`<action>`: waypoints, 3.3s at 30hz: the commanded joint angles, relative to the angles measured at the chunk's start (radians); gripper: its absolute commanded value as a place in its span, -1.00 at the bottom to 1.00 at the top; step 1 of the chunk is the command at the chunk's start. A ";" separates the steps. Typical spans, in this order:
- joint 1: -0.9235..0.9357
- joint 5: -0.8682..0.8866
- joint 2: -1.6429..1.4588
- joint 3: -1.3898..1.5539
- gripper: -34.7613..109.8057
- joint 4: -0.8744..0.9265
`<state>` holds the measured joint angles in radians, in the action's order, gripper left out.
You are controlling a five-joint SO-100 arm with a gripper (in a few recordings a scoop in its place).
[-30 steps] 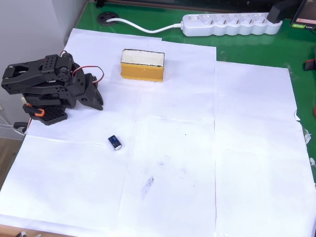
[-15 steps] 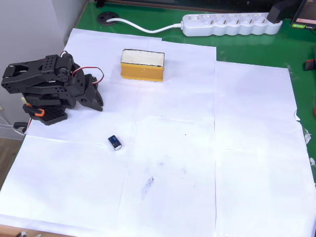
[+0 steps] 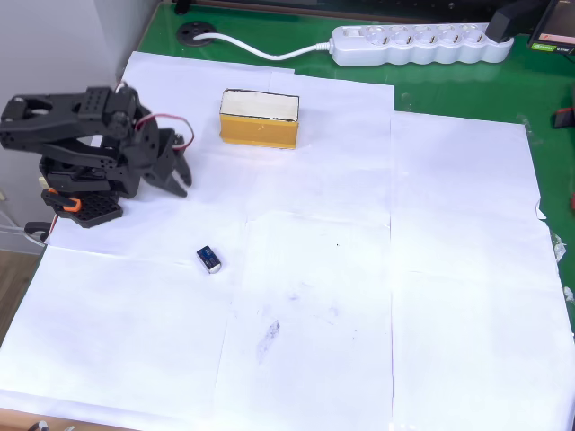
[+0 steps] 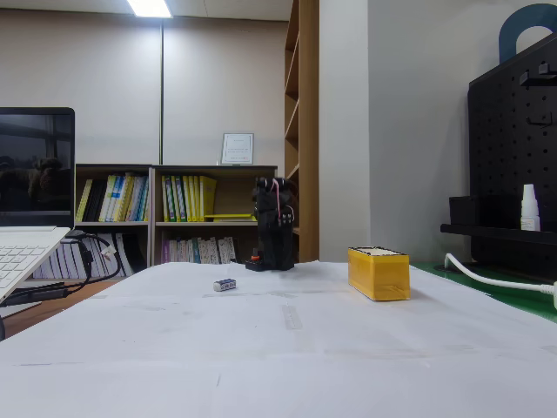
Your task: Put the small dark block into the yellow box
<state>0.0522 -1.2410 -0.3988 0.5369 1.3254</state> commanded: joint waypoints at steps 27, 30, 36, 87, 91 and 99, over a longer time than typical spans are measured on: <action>0.472 -0.002 -0.788 0.703 -0.35 0.051; 0.549 -0.008 -0.801 0.703 -0.35 0.020; 0.701 -0.123 -0.919 0.701 -0.35 -0.160; 0.546 -0.241 -1.057 0.523 -0.35 -0.322; 0.549 -0.245 -1.058 0.523 -0.46 -0.333; 0.554 -0.268 -1.060 0.526 -0.52 -0.354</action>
<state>0.6044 -1.4956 -1.4527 1.0446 0.9679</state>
